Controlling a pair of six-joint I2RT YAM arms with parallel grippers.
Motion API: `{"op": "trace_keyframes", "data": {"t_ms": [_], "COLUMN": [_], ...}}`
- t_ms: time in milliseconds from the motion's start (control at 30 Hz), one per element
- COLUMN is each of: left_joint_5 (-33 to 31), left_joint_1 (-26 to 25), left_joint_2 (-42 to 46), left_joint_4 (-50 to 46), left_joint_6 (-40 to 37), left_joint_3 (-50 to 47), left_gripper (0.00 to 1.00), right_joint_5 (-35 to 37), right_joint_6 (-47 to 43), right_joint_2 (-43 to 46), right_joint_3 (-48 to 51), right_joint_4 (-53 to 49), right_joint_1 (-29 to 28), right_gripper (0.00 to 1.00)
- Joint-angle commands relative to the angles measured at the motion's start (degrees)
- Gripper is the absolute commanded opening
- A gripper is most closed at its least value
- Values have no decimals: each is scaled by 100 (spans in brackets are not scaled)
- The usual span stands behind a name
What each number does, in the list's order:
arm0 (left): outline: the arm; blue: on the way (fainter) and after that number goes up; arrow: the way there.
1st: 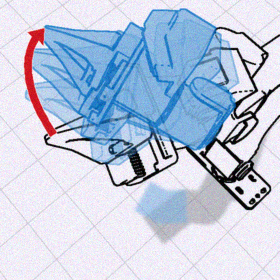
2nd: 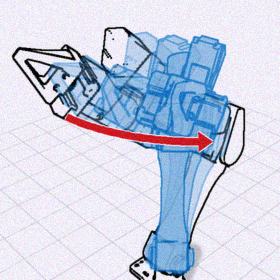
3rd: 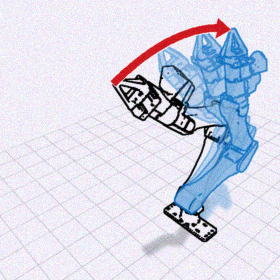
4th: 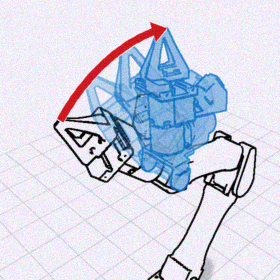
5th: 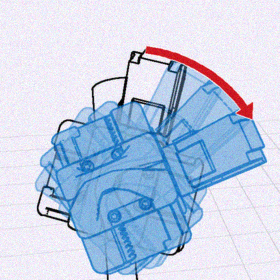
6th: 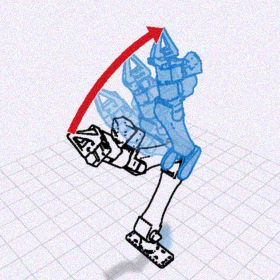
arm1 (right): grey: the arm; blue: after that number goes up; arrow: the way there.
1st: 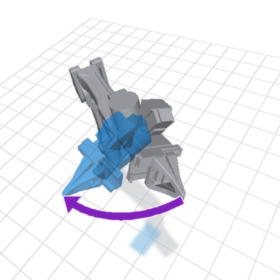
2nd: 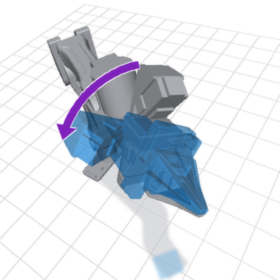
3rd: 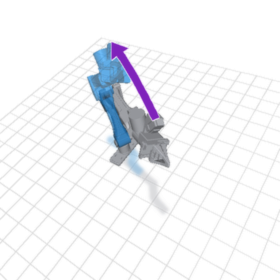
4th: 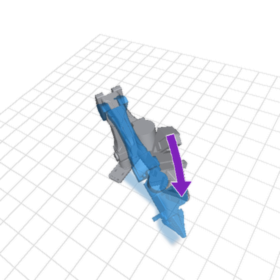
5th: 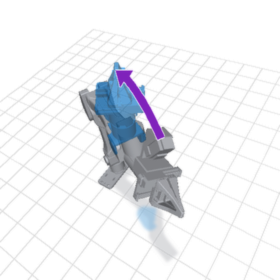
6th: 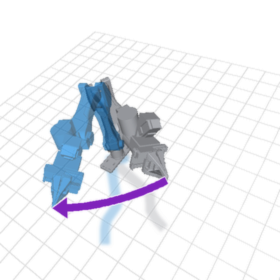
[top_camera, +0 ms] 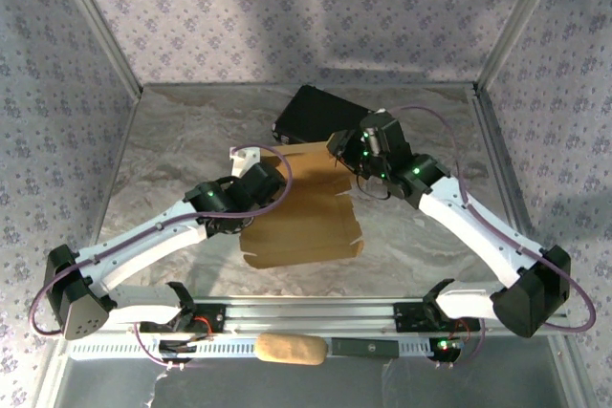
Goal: Fold the paper box
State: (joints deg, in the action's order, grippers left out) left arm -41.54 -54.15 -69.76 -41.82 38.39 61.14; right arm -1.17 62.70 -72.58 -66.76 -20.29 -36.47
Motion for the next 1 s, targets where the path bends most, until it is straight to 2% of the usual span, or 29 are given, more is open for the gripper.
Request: {"op": "trace_keyframes", "data": {"t_ms": [0,100,267,300,367,400,467,567,633,733,833,967], "left_joint_5": [-12,-29,-57,-56,-46,-52,-78,-85,-82,-69,-39,-39], "left_joint_1": [-69,-78,-71,-79,-70,-69,-69,-60,-61,-62,-61,-61], "left_joint_2": [56,102,203,218,218,209,199,217,234,228,201,130], "left_joint_4": [72,83,117,137,123,106,74,37,52,104,189,188], "left_joint_6": [-18,-12,-13,-19,-29,-33,-47,-81,-106,-148,-205,-244], "left_joint_3": [64,27,-50,-67,-58,-47,-7,37,55,38,29,73], "left_gripper": [0,0,0,0,0,0,0,0,0,0,0,0], "right_joint_5": [-251,-181,26,25,-75,-103,36,485,745,729,632,462], "right_joint_6": [601,801,755,722,553,448,82,-291,-413,-452,-489,-690], "right_joint_2": [144,253,481,542,637,704,1001,1932,2629,3217,2959,2357], "right_joint_3": [345,496,551,591,619,628,764,1550,2316,3295,3545,3399], "right_joint_4": [618,808,713,745,736,695,545,560,626,1016,1166,1453], "right_joint_1": [78,96,104,125,174,195,169,92,54,-18,-37,-40], "right_gripper": [30,20,19,22,44,52,60,60,57,54,51,50]}}
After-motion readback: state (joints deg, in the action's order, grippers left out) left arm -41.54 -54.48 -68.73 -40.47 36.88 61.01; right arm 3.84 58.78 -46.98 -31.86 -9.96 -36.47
